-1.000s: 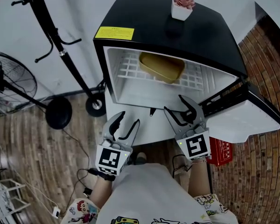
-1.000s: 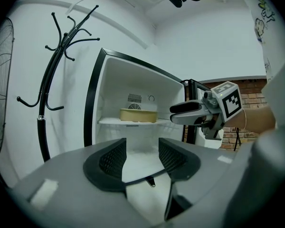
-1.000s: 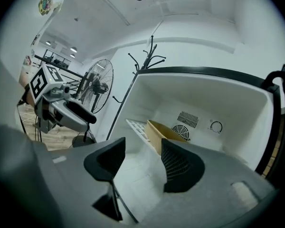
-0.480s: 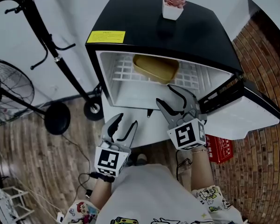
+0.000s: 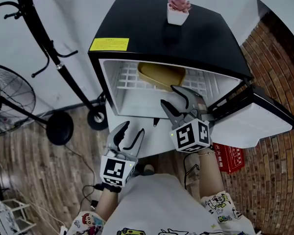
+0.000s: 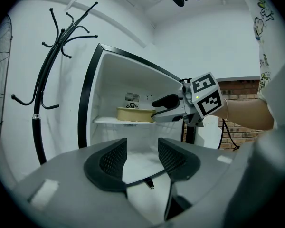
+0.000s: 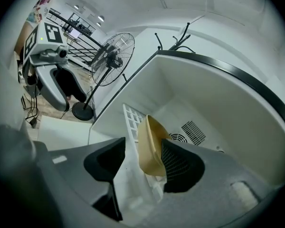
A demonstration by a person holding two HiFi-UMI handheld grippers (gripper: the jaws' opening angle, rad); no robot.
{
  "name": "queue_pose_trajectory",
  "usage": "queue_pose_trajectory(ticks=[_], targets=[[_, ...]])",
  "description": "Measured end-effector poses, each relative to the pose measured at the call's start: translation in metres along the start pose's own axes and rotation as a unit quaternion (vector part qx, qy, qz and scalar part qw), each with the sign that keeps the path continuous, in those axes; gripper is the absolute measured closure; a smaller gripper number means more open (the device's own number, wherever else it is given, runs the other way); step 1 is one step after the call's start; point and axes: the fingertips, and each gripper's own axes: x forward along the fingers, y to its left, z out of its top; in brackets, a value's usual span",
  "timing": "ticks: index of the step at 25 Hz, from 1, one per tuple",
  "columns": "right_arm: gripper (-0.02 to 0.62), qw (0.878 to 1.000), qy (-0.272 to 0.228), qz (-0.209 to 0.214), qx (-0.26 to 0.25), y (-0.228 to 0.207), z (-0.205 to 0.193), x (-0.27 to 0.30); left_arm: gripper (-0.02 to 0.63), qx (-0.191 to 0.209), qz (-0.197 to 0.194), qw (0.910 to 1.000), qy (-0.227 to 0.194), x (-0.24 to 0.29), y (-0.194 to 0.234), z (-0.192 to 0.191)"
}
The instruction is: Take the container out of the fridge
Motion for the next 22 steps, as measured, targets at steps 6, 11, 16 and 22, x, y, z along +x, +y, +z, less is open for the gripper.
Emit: queue_pose_trajectory(ticks=[6,11,16,22], targets=[[0.364,1.000,0.016,0.002,-0.013,-0.003,-0.003,0.011,0.403,-0.007,0.008,0.9998,0.014,-0.002,0.002,0.004],[0.364,0.999,0.038,0.015,-0.021,-0.002,-0.010,0.020,0.405,-0.004,0.011,0.9999,-0.013,0.000,0.007,0.002],[0.364,0.997,0.063,0.017,-0.036,0.000,-0.017,0.028,0.407,-0.006,0.013,0.9998,-0.013,-0.002,0.013,0.001],[0.403,0.995,0.085,0.011,-0.059,0.000,-0.020,0.030,0.408,-0.008,0.013,0.9997,-0.017,-0.003,0.016,0.002]])
